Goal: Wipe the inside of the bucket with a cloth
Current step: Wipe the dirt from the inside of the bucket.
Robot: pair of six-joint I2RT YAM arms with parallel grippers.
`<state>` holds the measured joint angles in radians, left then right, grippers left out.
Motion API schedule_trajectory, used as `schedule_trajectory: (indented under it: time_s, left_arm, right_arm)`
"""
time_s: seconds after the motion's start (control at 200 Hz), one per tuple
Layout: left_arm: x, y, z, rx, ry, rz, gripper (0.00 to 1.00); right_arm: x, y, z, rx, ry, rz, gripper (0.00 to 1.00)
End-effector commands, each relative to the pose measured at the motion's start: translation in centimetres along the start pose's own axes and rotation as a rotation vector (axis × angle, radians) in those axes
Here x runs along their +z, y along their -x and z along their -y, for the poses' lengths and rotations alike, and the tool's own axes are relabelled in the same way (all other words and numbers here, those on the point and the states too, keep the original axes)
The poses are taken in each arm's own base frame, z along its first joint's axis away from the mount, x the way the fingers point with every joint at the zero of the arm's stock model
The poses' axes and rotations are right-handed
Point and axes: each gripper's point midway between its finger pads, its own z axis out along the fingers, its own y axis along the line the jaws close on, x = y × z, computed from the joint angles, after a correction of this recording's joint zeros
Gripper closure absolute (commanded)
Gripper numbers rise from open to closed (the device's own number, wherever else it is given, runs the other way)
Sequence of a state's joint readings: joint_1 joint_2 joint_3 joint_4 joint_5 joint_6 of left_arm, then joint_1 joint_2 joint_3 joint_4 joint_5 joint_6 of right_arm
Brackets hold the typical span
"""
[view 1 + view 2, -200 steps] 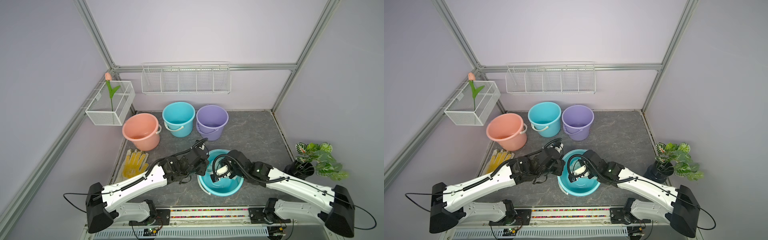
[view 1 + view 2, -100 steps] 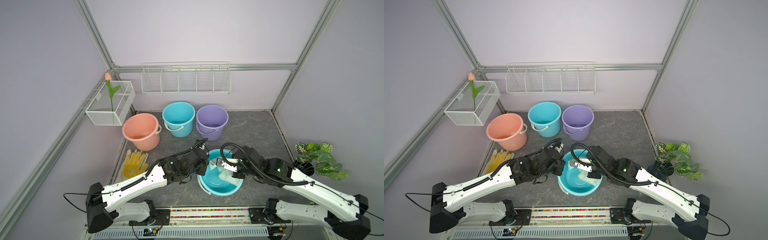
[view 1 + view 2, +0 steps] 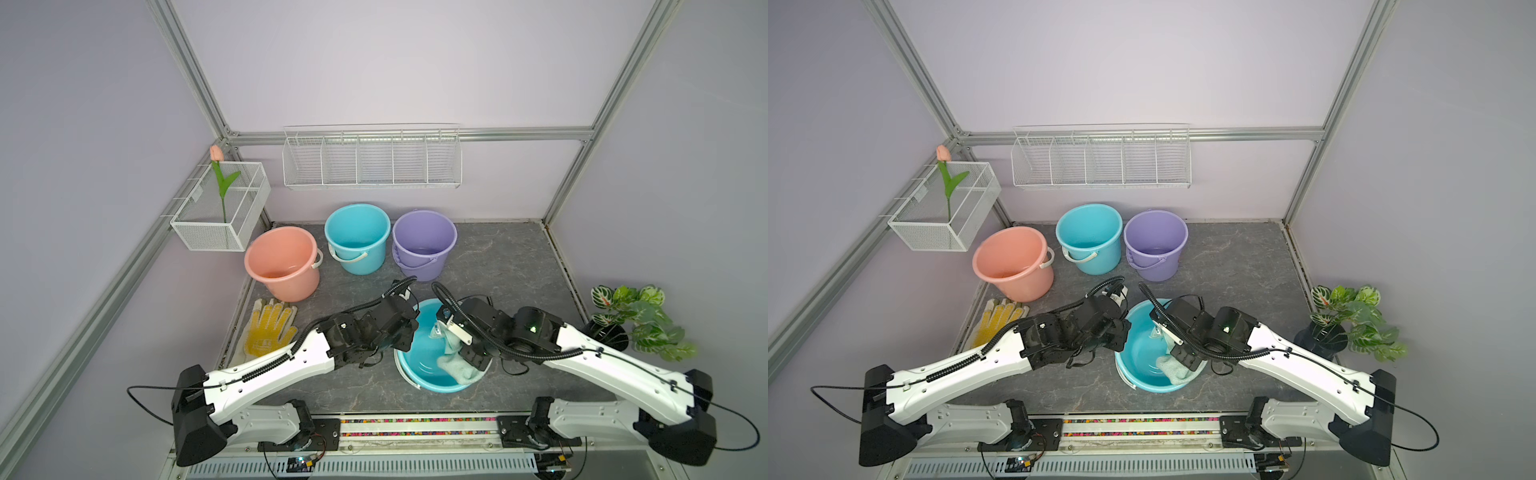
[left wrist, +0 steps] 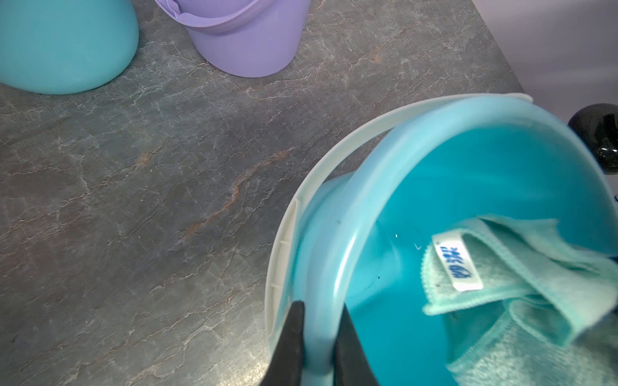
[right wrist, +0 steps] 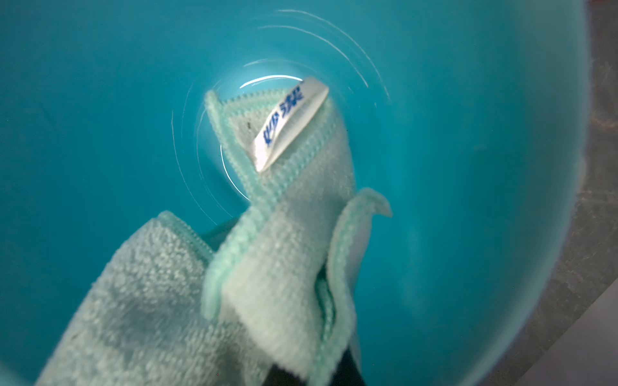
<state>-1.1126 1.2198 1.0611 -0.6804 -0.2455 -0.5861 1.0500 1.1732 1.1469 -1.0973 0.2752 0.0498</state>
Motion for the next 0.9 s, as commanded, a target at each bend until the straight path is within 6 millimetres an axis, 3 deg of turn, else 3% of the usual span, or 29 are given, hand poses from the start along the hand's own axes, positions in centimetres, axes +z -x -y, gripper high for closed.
schedule_trajectory:
  time_s: [0.0,0.325,0.54,0.895]
  left_arm:
    - [0.0,1.2,0.5,-0.007,-0.015,0.044,1.0]
    - [0.1,1.1,0.4,-0.007,-0.011,0.043,1.0]
    - [0.1,1.0,0.3,-0.008,-0.009,0.043,1.0]
    - [0.2,0.9,0.4,-0.018,-0.01,0.032,1.0]
  right_arm:
    - [1.3,-1.0,-1.3,0.08,0.049,-0.101,0.93]
    - [6.8,-2.2,-3.0,0.088,0.066,-0.289,0.93]
    - [10.2,-3.1,-2.9,0.185,0.051,-0.328,0.93]
    - [17.3,-4.3,-4.4,0.279,0.038,-0.37,0.93]
